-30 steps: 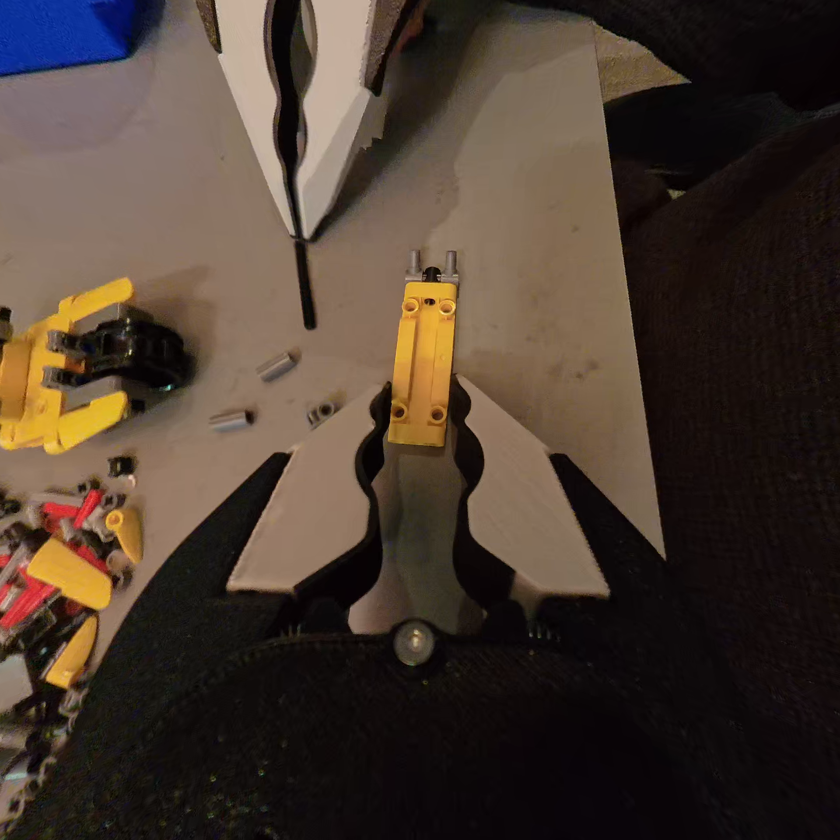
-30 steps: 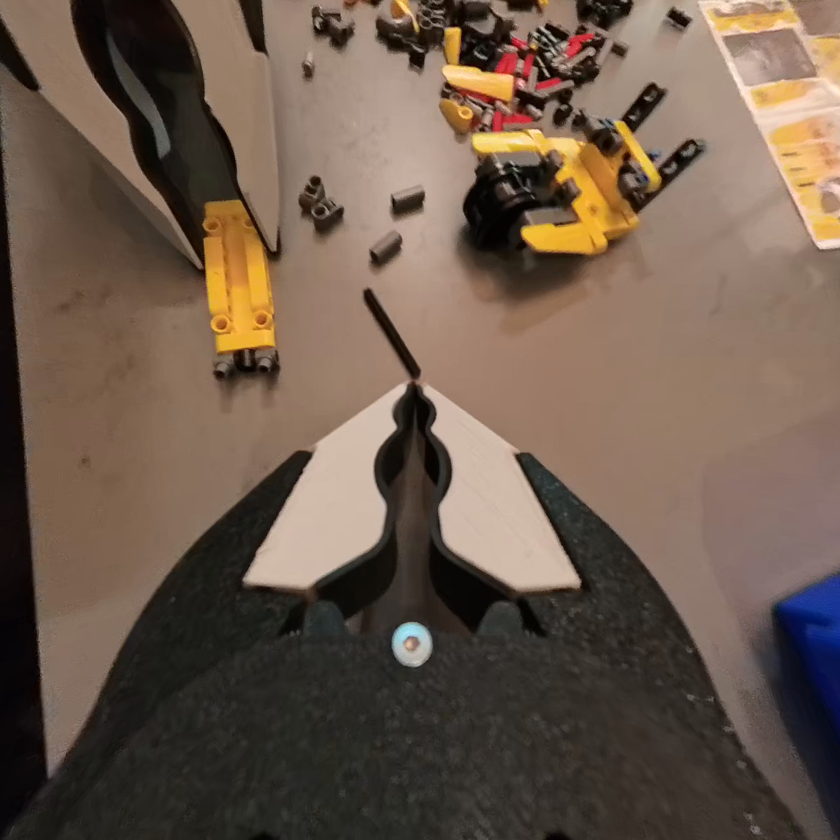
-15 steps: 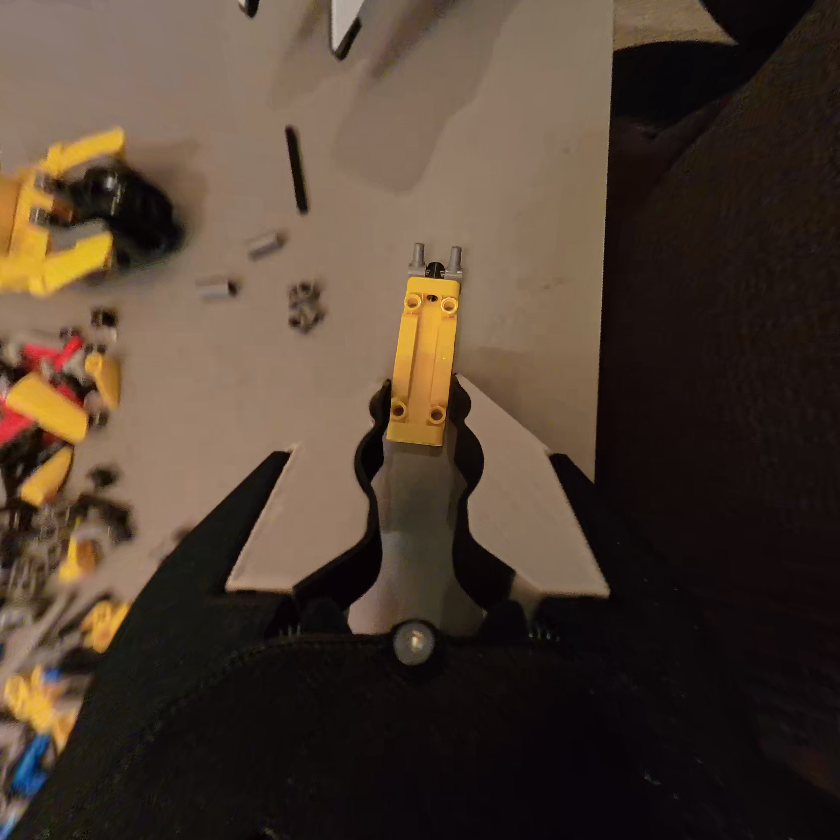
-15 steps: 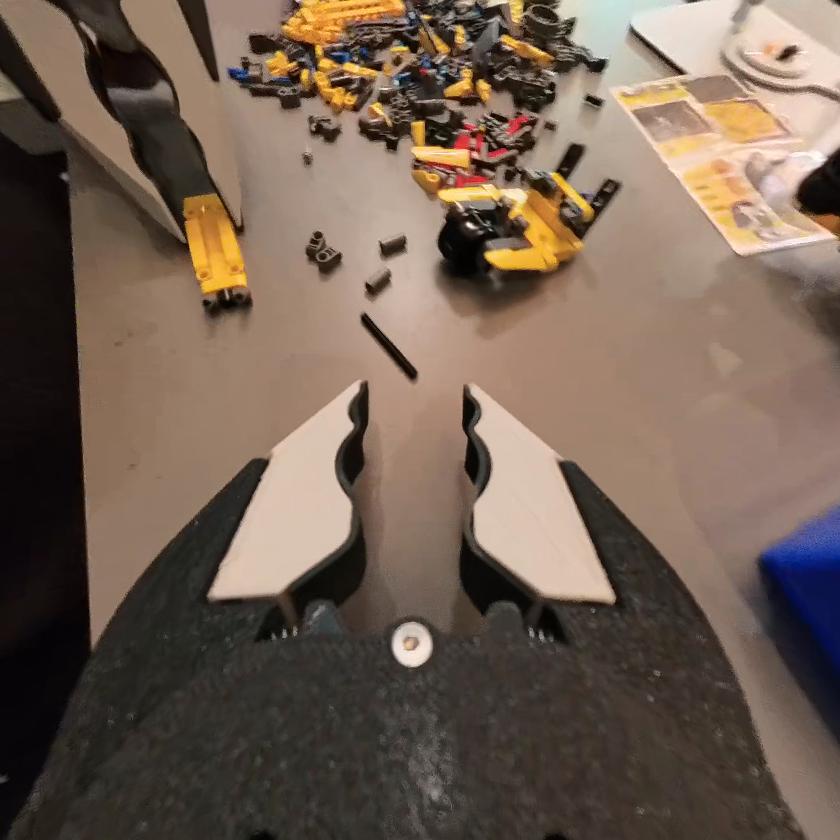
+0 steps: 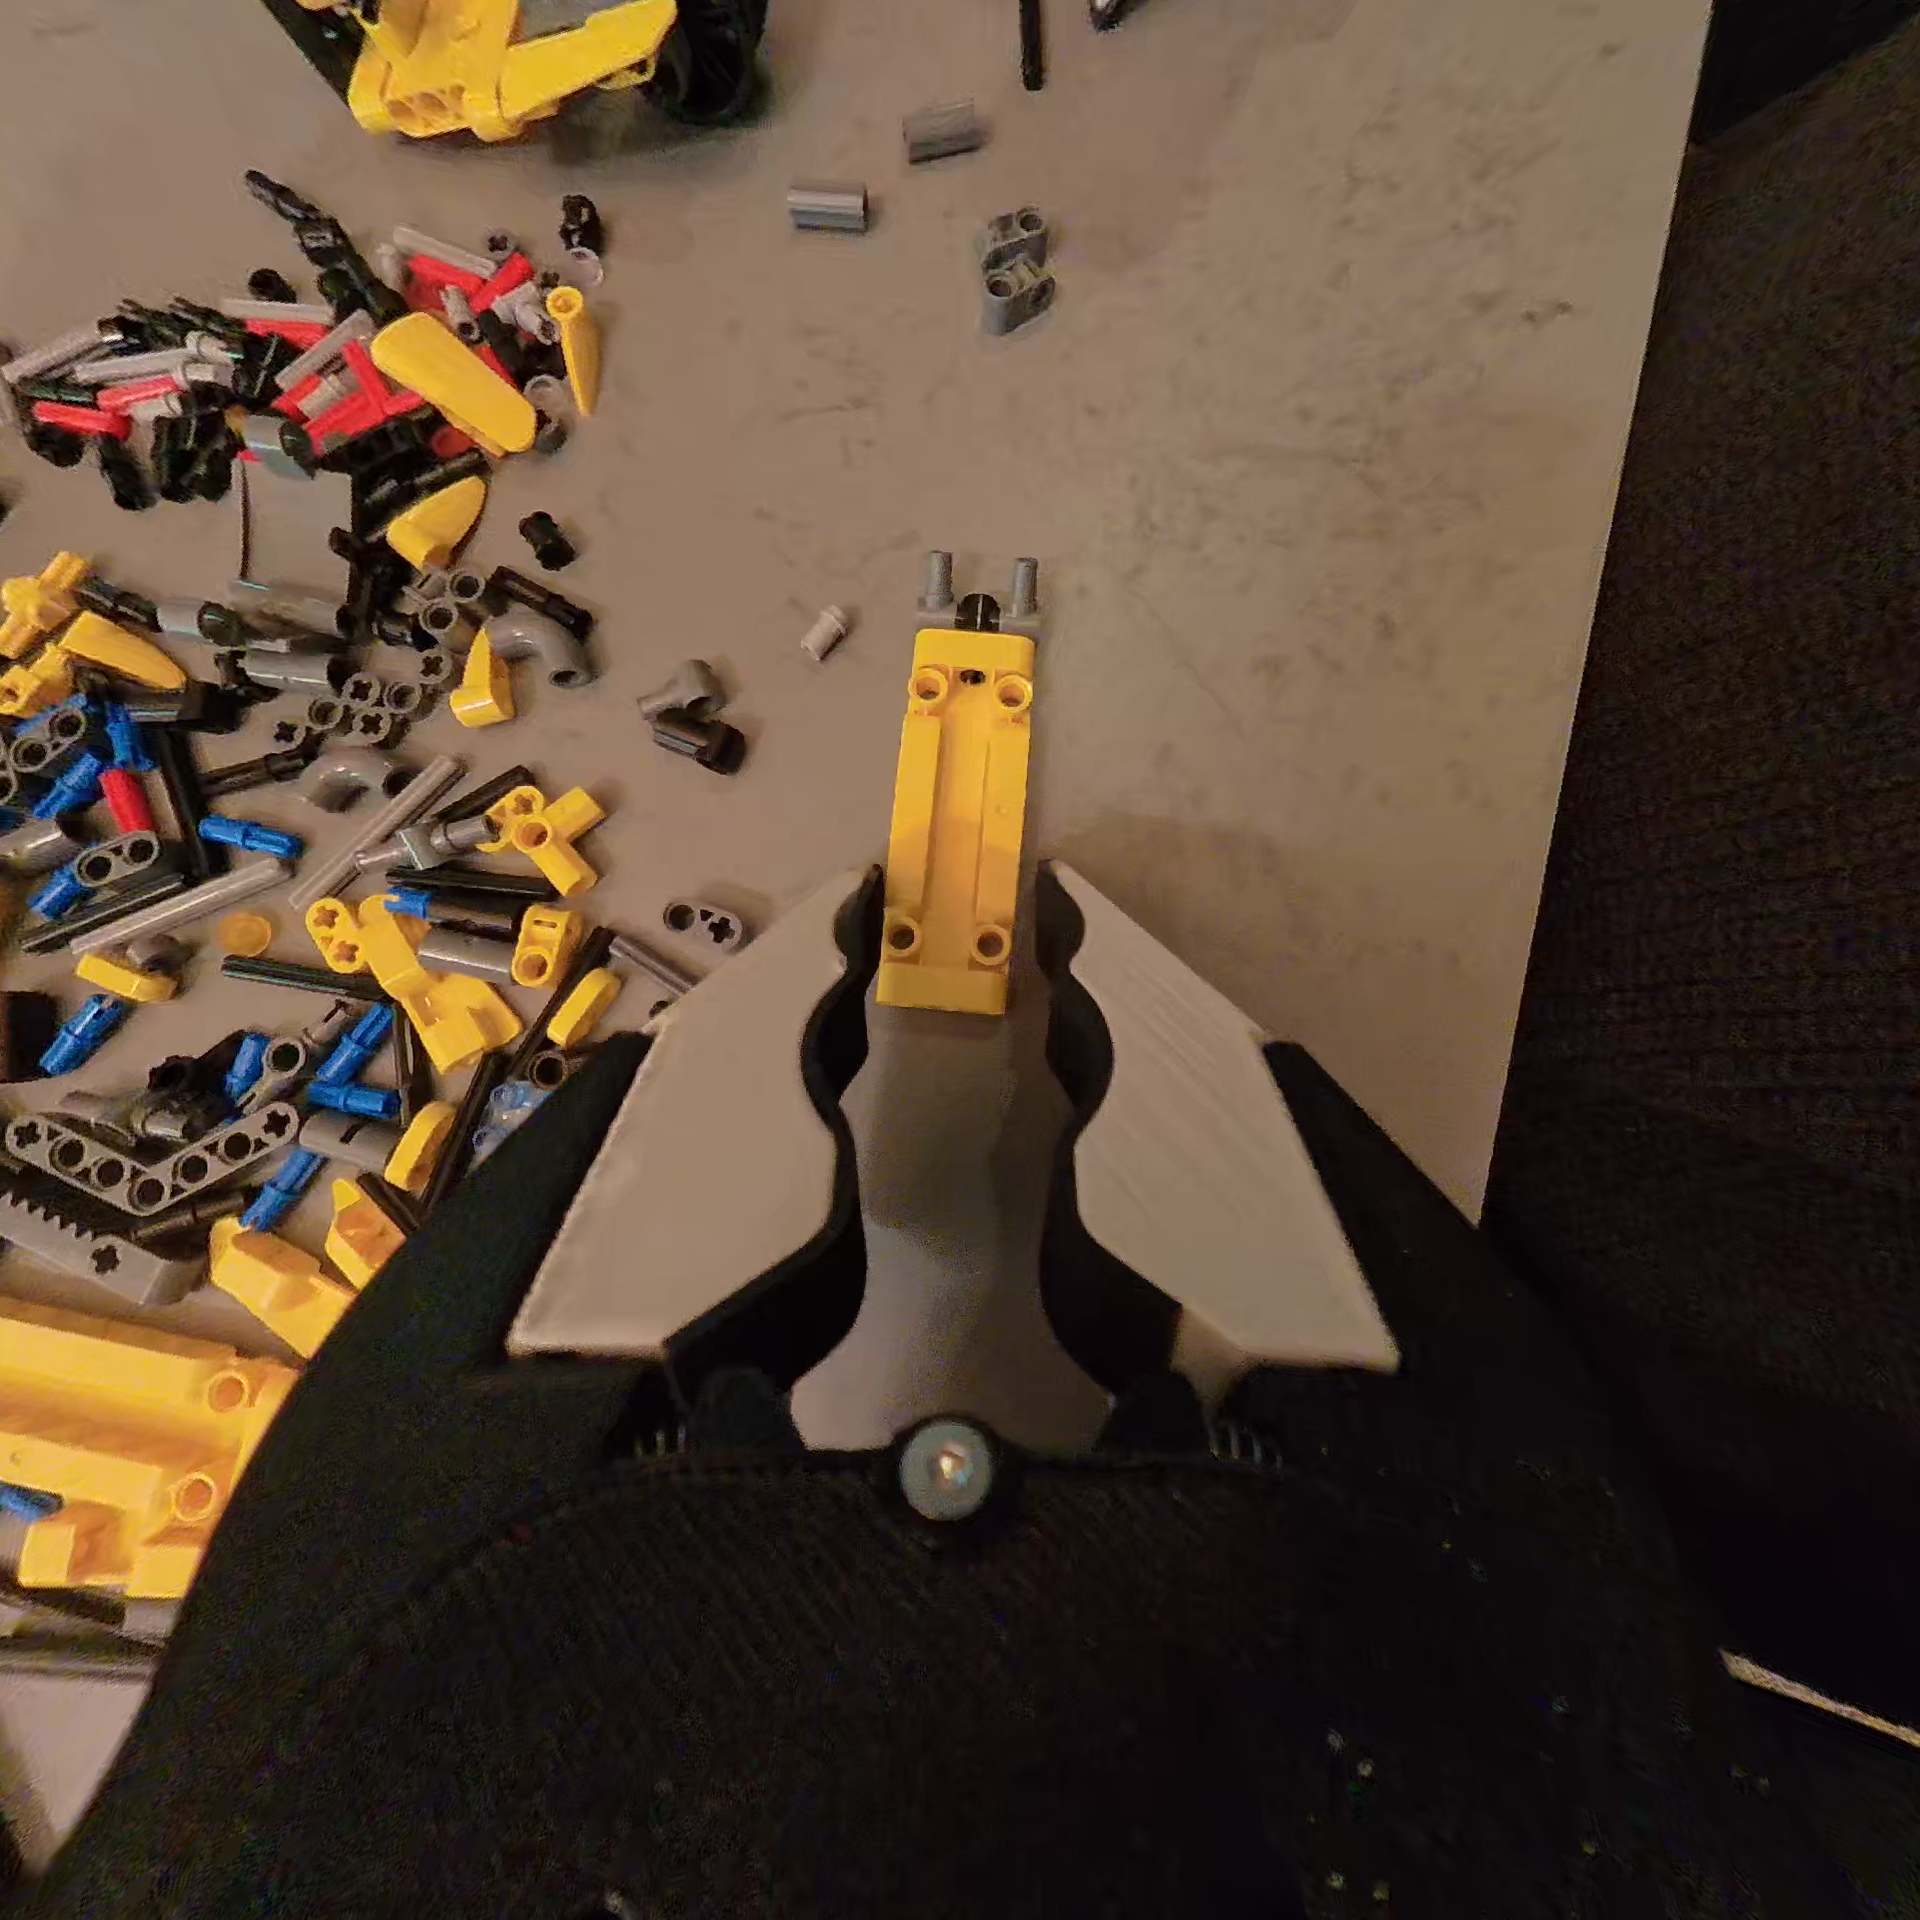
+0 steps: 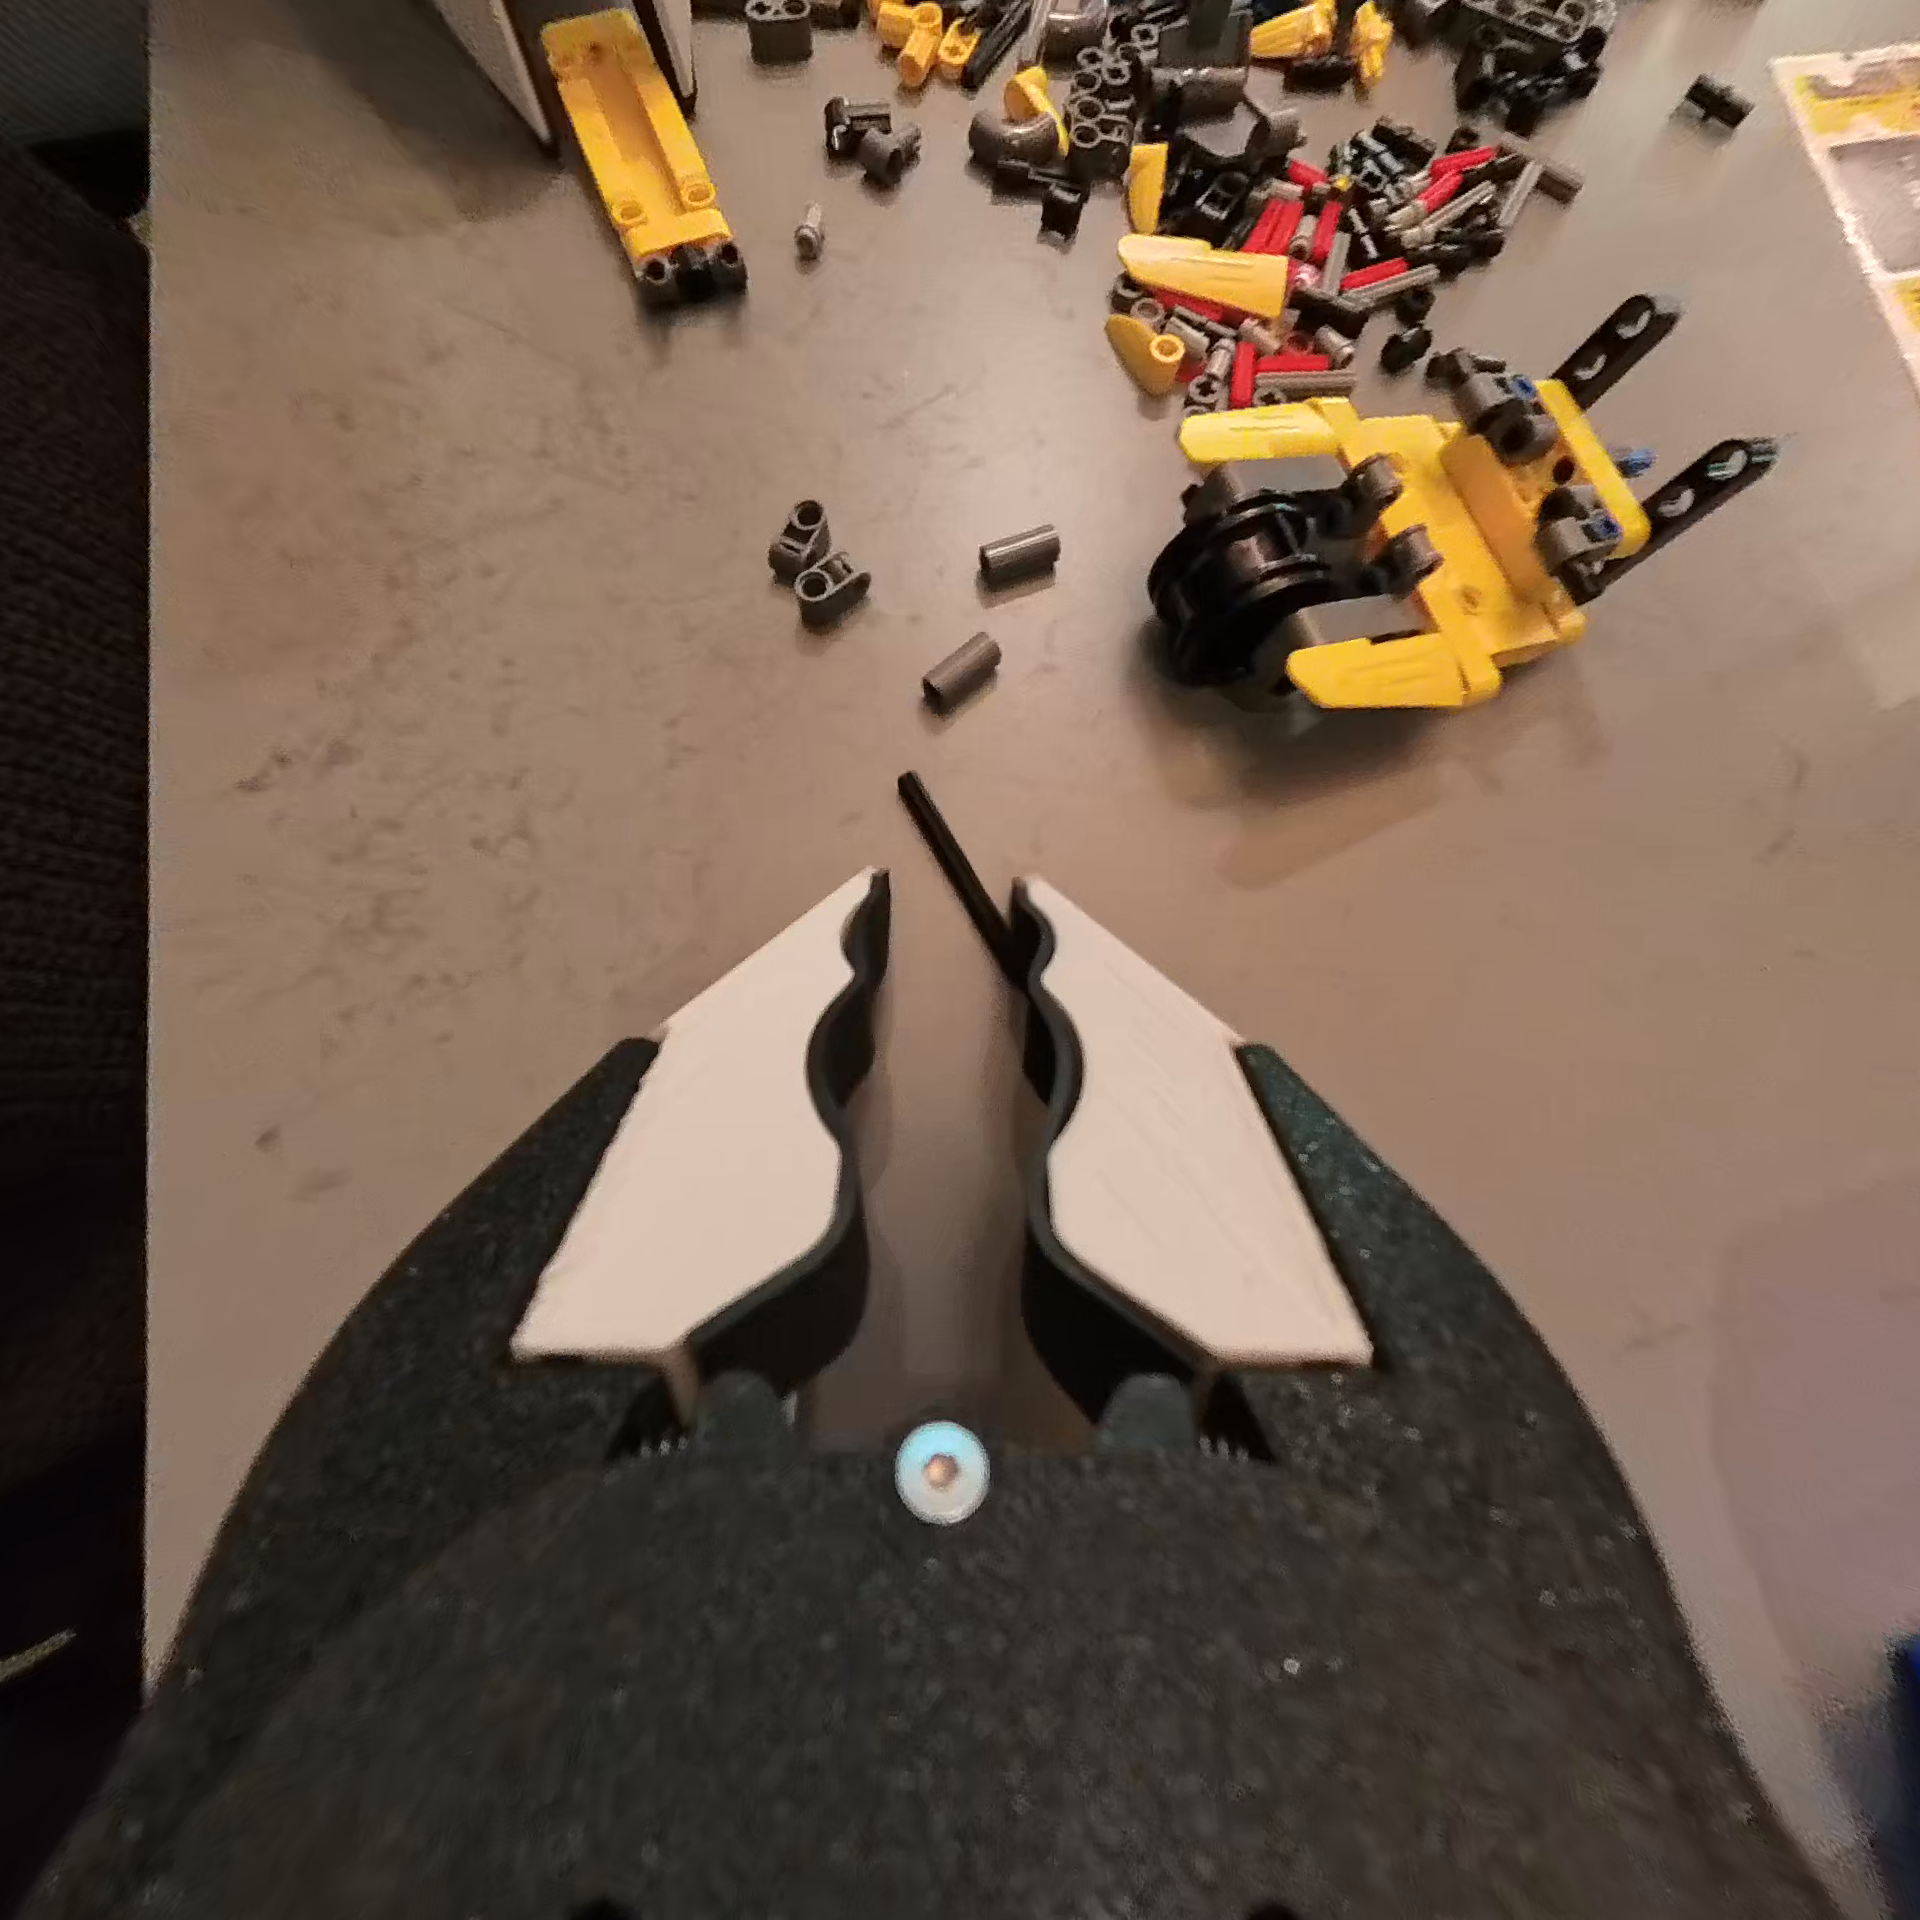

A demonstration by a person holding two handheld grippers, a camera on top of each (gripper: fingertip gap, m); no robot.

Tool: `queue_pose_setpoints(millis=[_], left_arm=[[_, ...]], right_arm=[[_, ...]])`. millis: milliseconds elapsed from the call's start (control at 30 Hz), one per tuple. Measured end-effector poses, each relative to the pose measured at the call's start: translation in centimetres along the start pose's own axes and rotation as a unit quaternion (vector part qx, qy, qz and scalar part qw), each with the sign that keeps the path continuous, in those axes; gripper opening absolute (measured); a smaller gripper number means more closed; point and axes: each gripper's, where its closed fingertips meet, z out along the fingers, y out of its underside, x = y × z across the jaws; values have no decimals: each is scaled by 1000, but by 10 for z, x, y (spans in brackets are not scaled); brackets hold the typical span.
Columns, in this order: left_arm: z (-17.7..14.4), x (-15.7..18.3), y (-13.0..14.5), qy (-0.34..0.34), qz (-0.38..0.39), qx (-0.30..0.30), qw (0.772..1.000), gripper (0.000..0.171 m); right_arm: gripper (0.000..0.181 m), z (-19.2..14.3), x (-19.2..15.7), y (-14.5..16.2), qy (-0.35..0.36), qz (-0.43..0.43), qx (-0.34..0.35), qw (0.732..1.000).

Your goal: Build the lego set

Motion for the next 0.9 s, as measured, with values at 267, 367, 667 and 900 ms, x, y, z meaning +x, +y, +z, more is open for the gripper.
queue_pose_setpoints(millis=[267, 367, 667, 900], left_arm=[[1, 13, -3, 44, 2, 18, 999, 22], [3, 17, -6, 45, 9, 21, 999, 22], [19, 26, -23, 62, 37, 20, 997, 22], [19, 10, -23, 39, 33, 7, 999, 22]], right_arm=[[4, -4, 5, 4, 18, 0, -1, 1000], [4, -9, 6, 9, 23, 11, -2, 1000], [4, -53, 22, 52, 79, 76, -5, 994], [32, -58, 29, 54, 108, 83, -9, 991]])
